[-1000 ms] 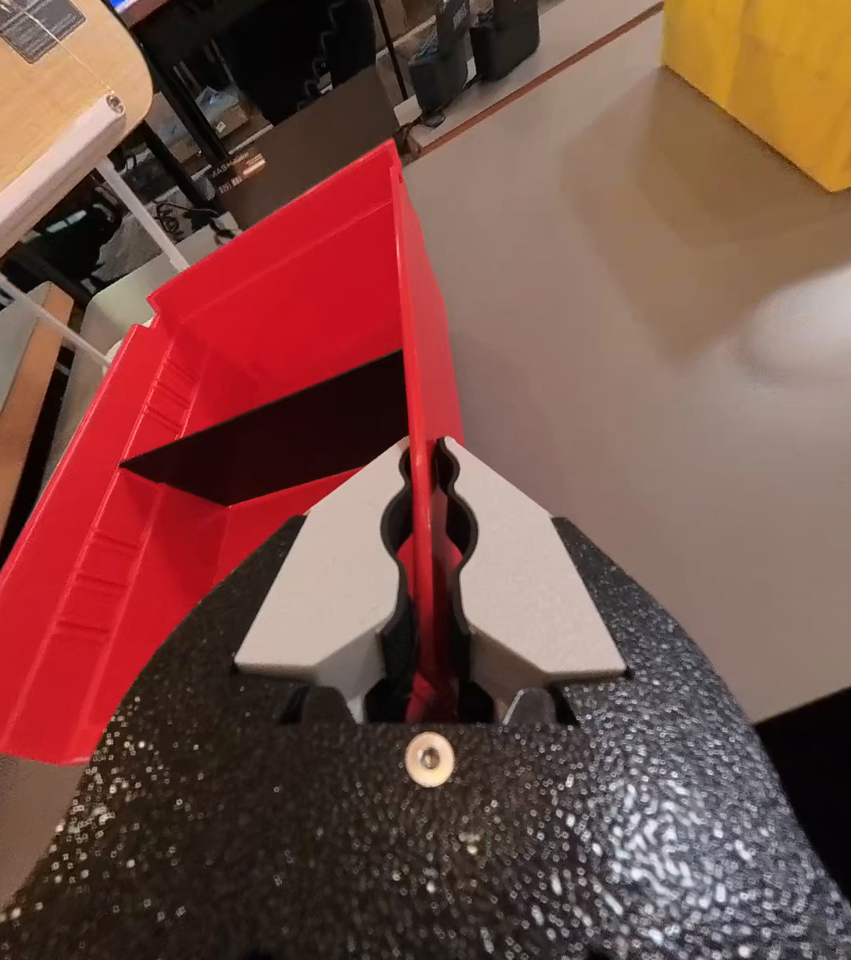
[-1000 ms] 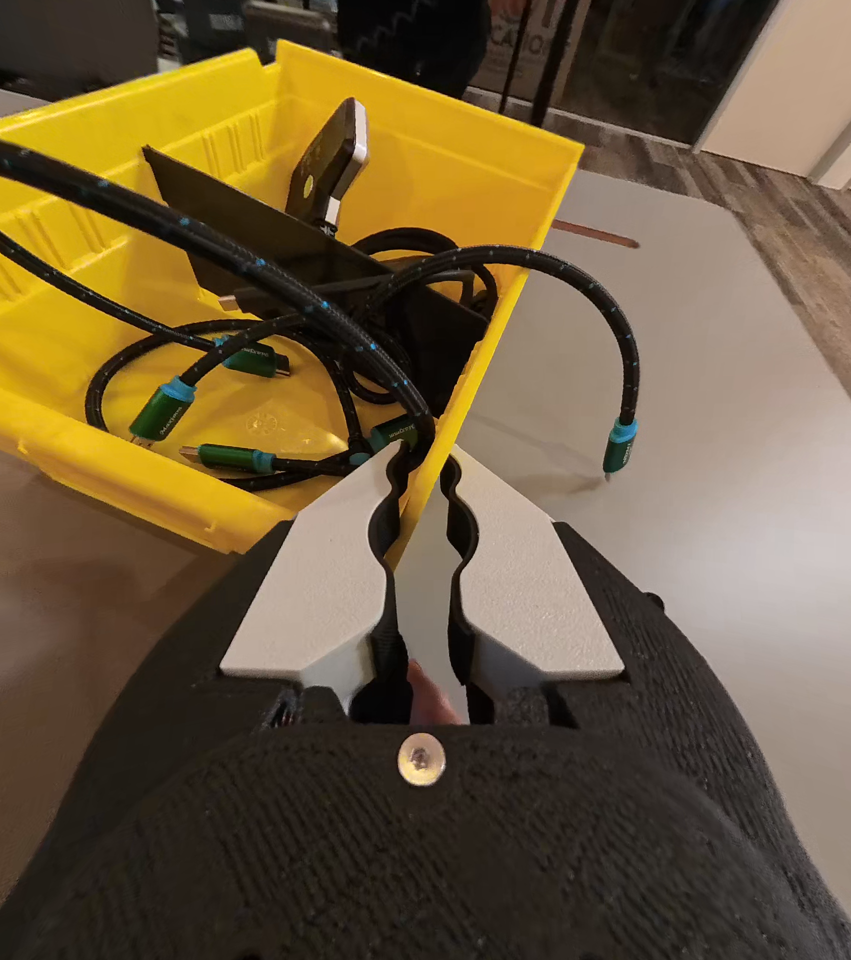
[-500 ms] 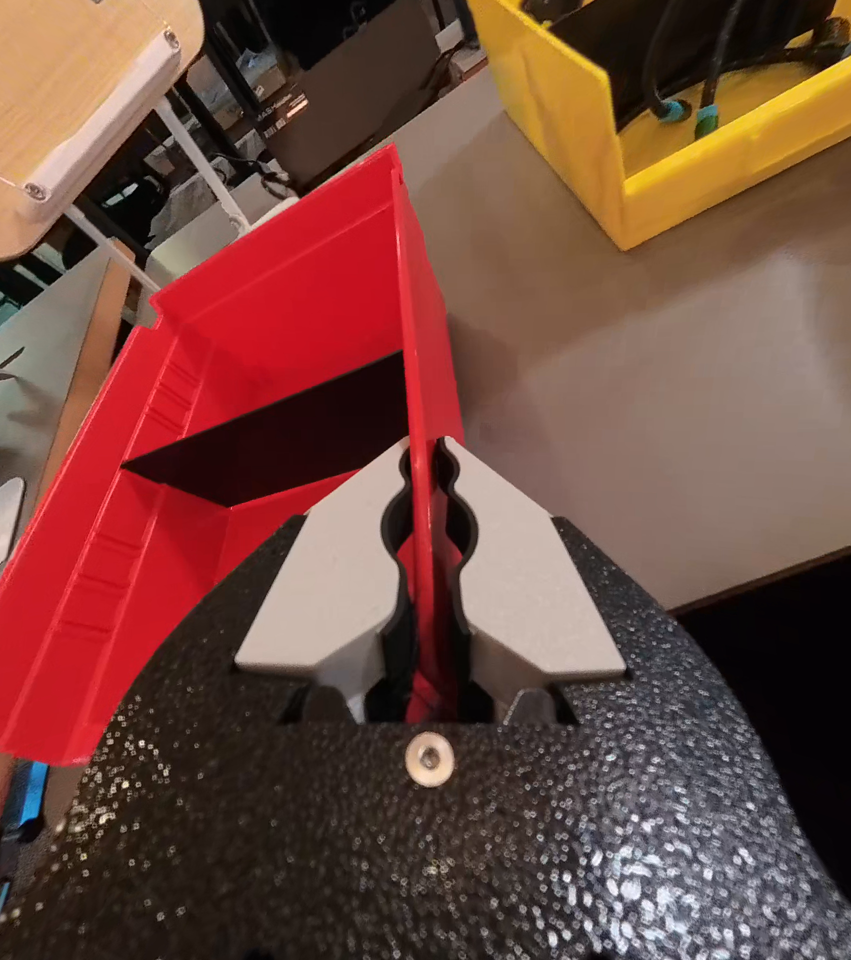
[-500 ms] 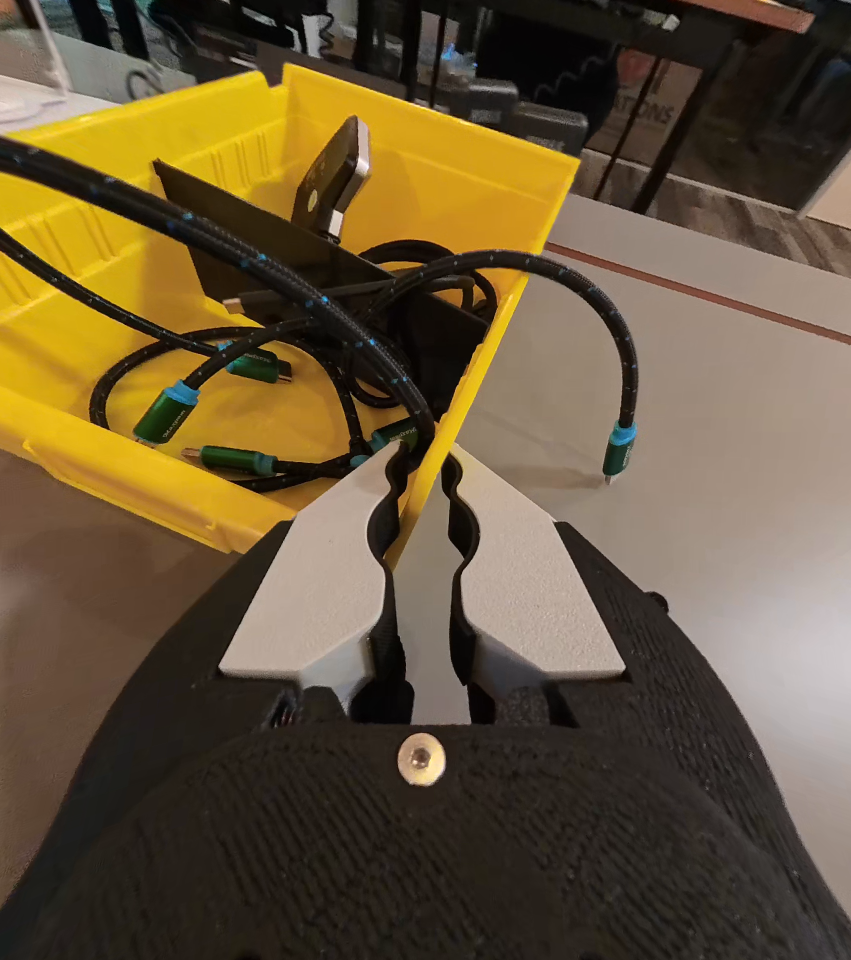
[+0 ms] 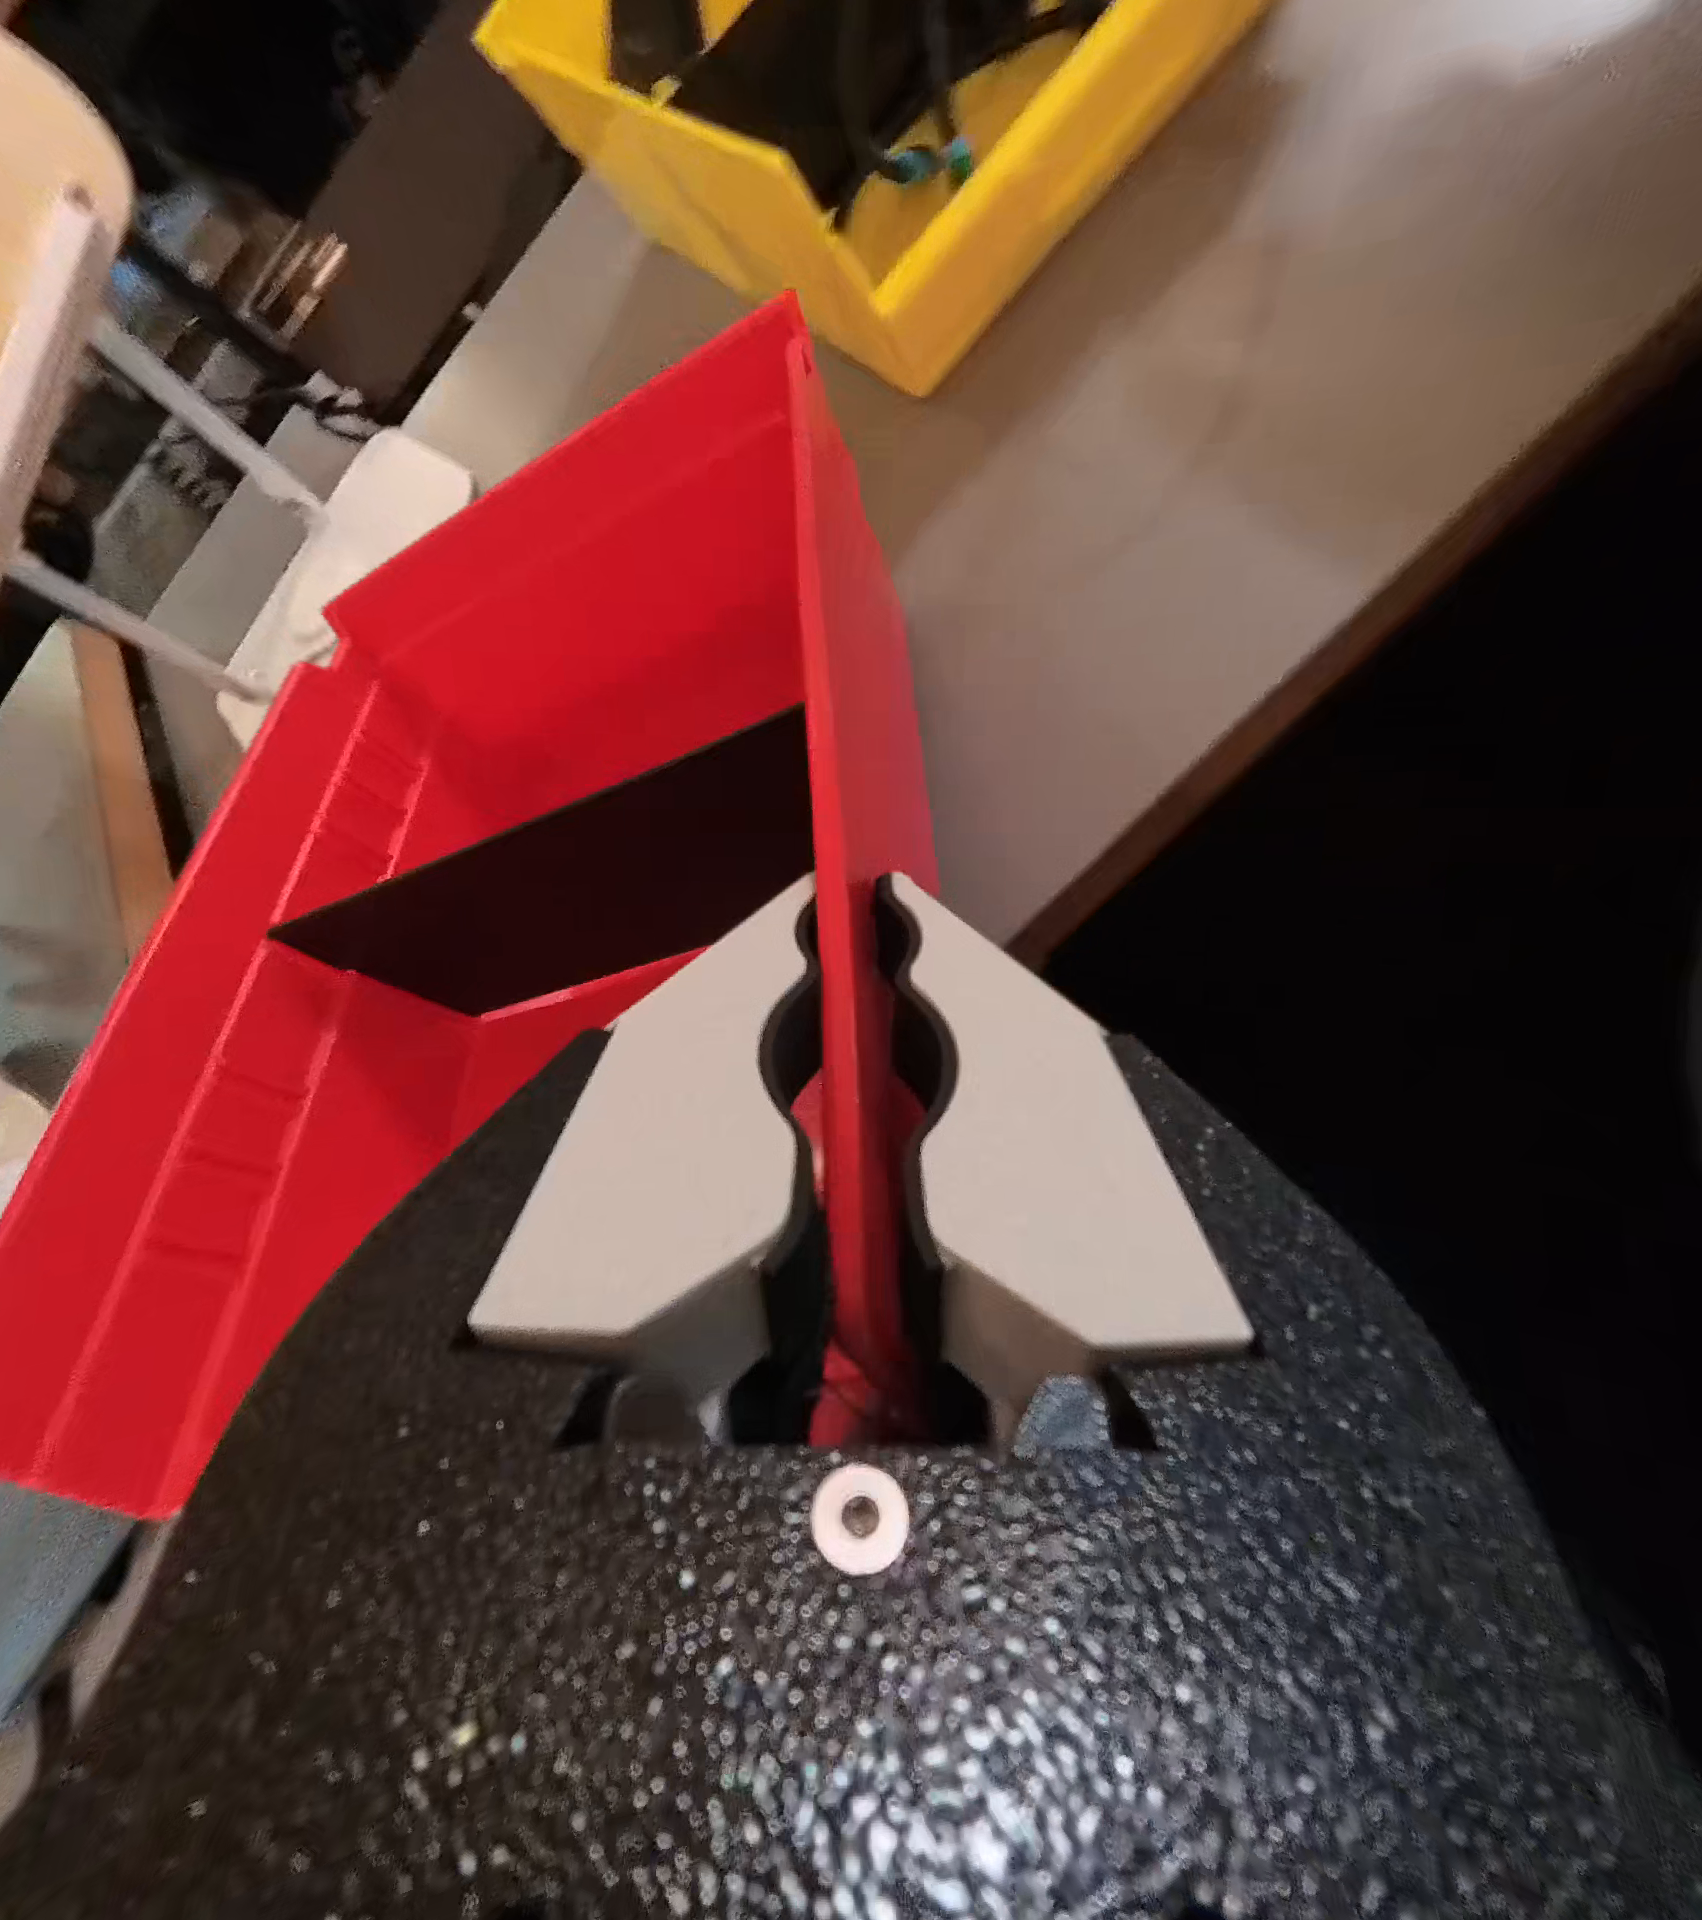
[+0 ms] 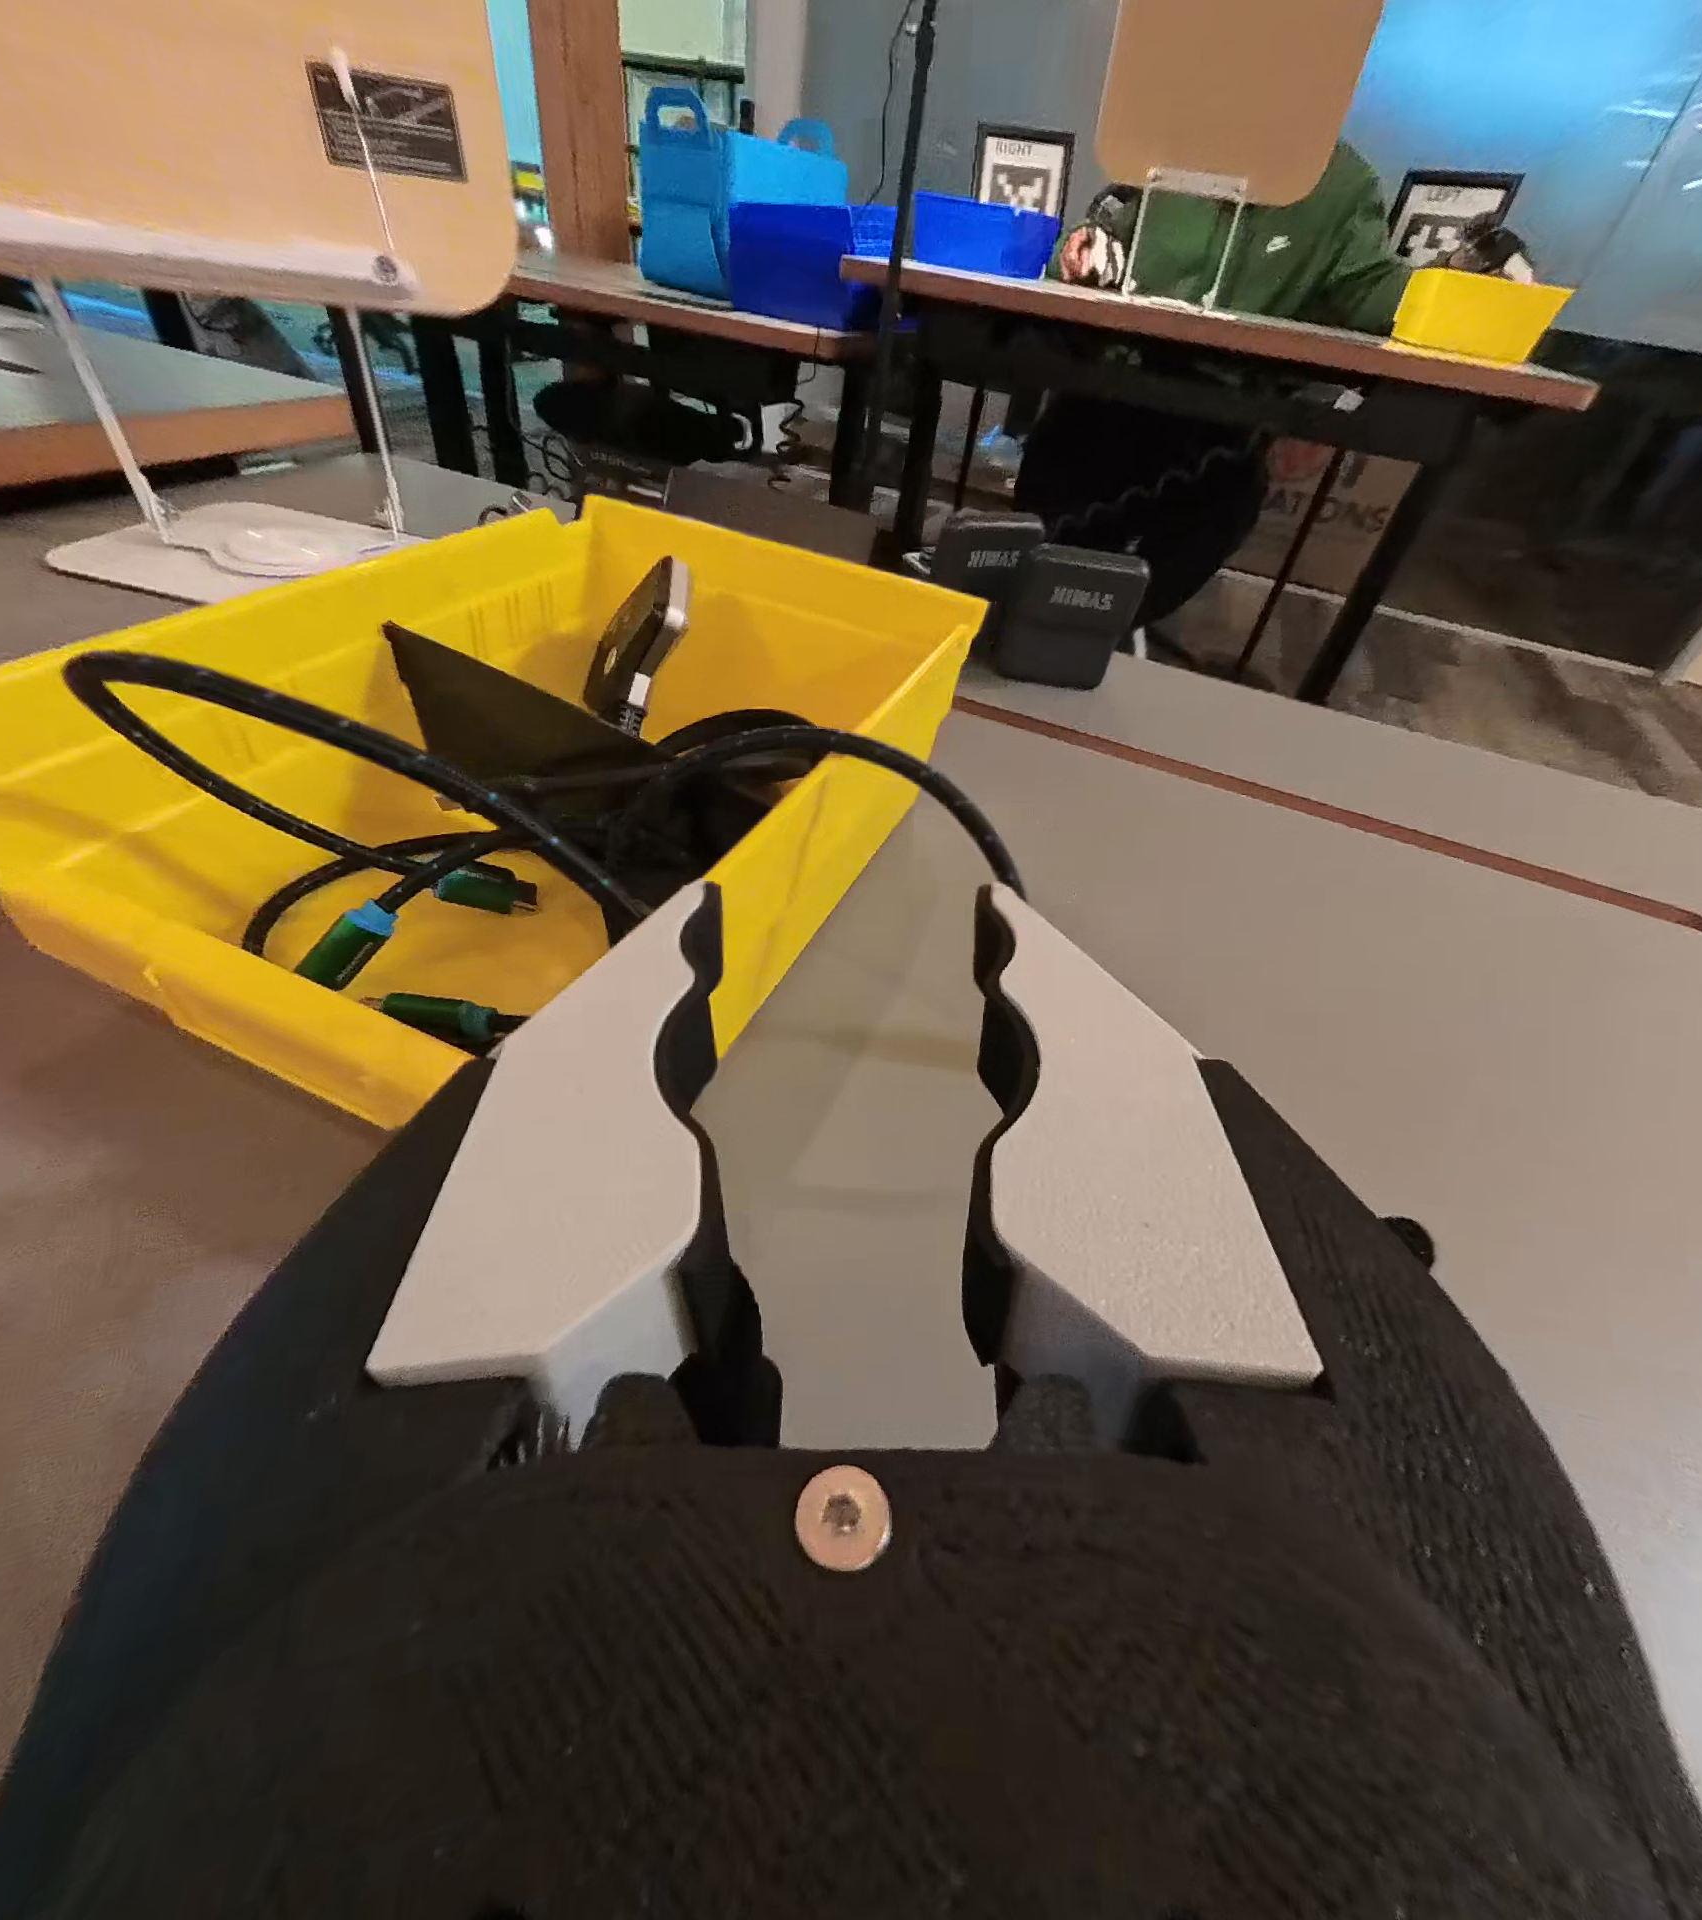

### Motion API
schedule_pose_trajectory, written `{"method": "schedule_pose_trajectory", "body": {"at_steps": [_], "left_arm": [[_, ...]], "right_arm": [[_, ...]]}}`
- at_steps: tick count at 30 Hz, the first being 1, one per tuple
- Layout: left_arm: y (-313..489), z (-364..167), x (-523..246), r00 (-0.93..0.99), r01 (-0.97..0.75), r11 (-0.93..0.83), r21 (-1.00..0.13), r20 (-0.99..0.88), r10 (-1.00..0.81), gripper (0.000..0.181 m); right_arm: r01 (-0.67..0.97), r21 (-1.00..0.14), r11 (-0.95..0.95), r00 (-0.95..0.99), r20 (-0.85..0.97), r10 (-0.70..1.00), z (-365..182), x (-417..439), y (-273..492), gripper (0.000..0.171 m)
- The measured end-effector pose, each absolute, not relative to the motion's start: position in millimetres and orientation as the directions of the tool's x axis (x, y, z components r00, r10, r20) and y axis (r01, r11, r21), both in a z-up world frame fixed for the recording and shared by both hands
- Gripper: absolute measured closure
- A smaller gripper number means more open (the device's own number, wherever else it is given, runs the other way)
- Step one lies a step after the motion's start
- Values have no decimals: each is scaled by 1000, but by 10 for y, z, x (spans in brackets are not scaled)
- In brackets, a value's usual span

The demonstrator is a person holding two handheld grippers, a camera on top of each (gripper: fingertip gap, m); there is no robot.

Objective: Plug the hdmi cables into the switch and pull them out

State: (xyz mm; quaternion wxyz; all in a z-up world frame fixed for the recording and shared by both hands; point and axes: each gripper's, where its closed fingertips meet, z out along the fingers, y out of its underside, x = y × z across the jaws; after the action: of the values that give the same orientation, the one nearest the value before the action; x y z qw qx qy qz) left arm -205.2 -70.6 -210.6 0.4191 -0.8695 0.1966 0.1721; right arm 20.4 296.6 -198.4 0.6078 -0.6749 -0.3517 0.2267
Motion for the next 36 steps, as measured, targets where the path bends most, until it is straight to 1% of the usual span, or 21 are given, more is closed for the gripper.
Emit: {"method": "schedule_pose_trajectory", "body": {"at_steps": [1, 4, 6, 10, 13, 15, 17, 19, 21, 23, 25, 27, 30, 36], "left_arm": [[-789, -2051, -1972, 858, -503, -561, -657, -458, -233, 177], [-1001, -1855, -1677, 837, -547, -507, -666, -437, -329, 177], [-1113, -1719, -1460, 804, -589, -442, -677, -434, -406, 177], [-1166, -1471, -954, 688, -648, -230, -726, -429, -586, 177], [-940, -1365, -535, 568, -642, -37, -766, -442, -694, 178], [-649, -1300, -243, 510, -602, 70, -795, -451, -733, 177], [-278, -1250, 62, 486, -545, 128, -829, -436, -758, 177], [124, -1209, 374, 497, -483, 128, -866, -391, -775, 178], [547, -1210, 680, 522, -448, 102, -888, -353, -777, 178], [960, -1292, 1003, 538, -457, 63, -887, -332, -775, 178], [1363, -1395, 1339, 538, -495, 49, -868, -351, -766, 178], [1769, -1509, 1621, 532, -568, 46, -822, -409, -742, 178], [2288, -1699, 1962, 524, -615, 26, -788, -434, -733, 178], [3117, -1979, 2394, 602, -593, -64, -802, -389, -697, 178]], "right_arm": [[203, -979, -18, 644, 120, 755, -1959, 258, 2970, 123], [233, -972, -4, 655, 154, 740, -1850, 442, 3002, 122], [230, -973, 19, 673, 173, 719, -1697, 588, 3016, 122], [198, -979, 54, 716, 182, 674, -1322, 989, 3014, 123], [172, -982, 73, 771, 181, 611, -1025, 1448, 2974, 126], [166, -982, 94, 831, 191, 523, -855, 1845, 2958, 129], [169, -981, 92, 891, 192, 410, -748, 2279, 2956, 130], [173, -982, 72, 935, 186, 302, -704, 2695, 2947, 130], [184, -982, 32, 971, 187, 151, -709, 3157, 2944, 131], [205, -978, -23, 979, 205, -5, -758, 3598, 2926, 133], [196, -979, -49, 977, 199, -78, -808, 3864, 2917, 135], [156, -986, -54, 984, 161, -83, -863, 3964, 2946, 135], [125, -989, -76, 991, 128, -33, -973, 3928, 3036, 135], [135, -980, -143, 991, 134, 19, -1203, 3836, 3232, 135]]}}
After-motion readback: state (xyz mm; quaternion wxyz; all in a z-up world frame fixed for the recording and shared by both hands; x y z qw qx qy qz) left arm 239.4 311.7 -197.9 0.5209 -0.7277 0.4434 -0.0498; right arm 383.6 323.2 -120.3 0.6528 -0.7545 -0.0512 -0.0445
